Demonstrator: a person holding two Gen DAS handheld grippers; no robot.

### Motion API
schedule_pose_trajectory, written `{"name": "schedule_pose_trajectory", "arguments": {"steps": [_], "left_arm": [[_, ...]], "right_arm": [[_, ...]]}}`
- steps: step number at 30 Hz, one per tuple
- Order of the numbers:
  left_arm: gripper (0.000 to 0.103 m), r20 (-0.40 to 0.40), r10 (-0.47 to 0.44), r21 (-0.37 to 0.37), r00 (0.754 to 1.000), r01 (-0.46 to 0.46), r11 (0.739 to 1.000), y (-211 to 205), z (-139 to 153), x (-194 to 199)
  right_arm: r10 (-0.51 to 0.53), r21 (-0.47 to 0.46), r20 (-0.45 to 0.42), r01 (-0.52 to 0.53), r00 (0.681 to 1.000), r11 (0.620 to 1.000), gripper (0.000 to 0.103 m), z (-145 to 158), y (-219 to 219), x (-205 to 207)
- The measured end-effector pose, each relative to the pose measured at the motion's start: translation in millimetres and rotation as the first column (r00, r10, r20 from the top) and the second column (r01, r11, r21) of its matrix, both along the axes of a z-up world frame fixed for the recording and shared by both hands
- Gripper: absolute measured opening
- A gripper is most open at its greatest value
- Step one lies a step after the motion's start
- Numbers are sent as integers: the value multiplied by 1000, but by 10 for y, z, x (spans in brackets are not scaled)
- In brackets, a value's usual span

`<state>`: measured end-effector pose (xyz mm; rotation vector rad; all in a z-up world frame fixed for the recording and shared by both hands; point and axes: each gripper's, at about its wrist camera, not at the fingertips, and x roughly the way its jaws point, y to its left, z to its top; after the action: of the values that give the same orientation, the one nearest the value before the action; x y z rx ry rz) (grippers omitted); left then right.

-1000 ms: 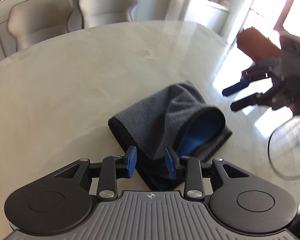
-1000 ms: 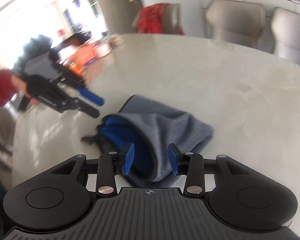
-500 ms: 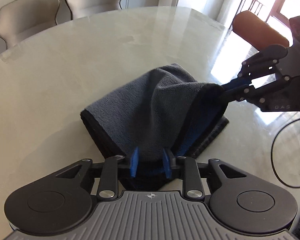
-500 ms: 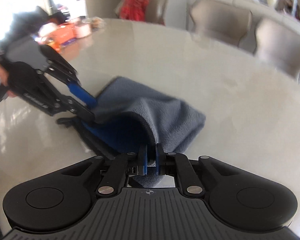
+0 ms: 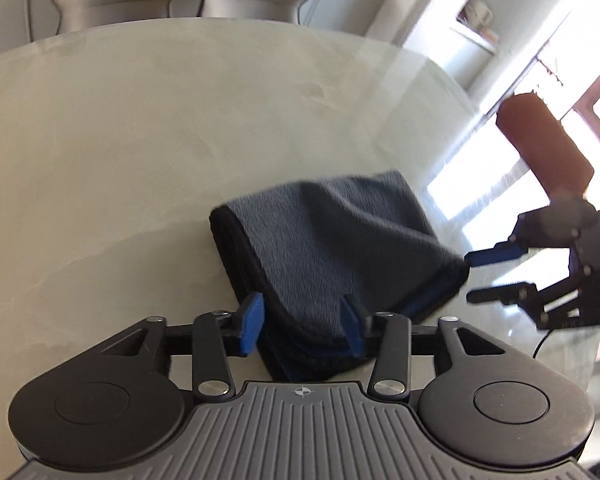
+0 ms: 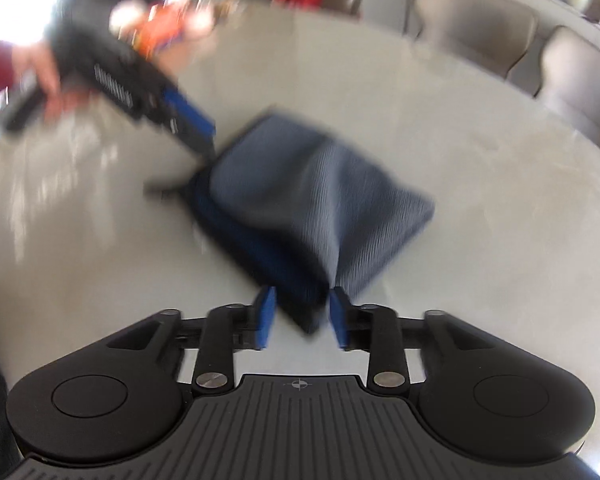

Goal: Fold towel

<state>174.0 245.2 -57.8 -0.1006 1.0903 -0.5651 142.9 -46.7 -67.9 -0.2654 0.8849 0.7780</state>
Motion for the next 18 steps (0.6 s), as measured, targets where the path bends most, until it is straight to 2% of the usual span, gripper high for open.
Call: {"name": "schedule_pose_trajectory", "arguments": {"steps": [4, 7, 8, 9, 10, 11, 12, 14, 18], "left_arm": [[51, -52, 49, 7, 997, -49, 999, -107, -132, 80], [48, -53, 77, 23, 996, -76, 997, -164, -190, 83], [44, -53, 82, 24, 995, -81, 996, -179, -201, 85], [29, -47, 86, 38, 995, -84, 996, -190, -204, 87], [21, -36, 78, 69, 996, -76, 995, -207, -207, 87], [6, -28, 71, 95, 997, -69, 993, -225, -217, 84], [3, -14, 59, 134, 998, -57, 989, -216, -208, 72], [2, -14, 62, 138, 998, -59, 989, -142, -193, 50], [0, -3, 81, 163, 997, -80, 983, 23, -166, -59]], "right_arm": [[-19, 7, 27, 19, 999, 1000, 34, -81, 157, 79], [7, -9, 27, -7, 1000, 1000, 27, -158, 271, 73], [16, -5, 15, -16, 1000, 1000, 21, -178, 298, 73], [26, -4, 5, -26, 1000, 1000, 20, -197, 324, 65], [39, -13, -1, -39, 999, 999, 20, -212, 343, 20], [53, -24, -6, -54, 999, 998, 18, -227, 362, -21], [71, -45, -12, -71, 997, 996, 17, -240, 375, -47], [90, -71, -17, -91, 996, 993, 16, -269, 380, -76], [84, -59, -46, -87, 995, 994, 16, -255, 291, -90]]}}
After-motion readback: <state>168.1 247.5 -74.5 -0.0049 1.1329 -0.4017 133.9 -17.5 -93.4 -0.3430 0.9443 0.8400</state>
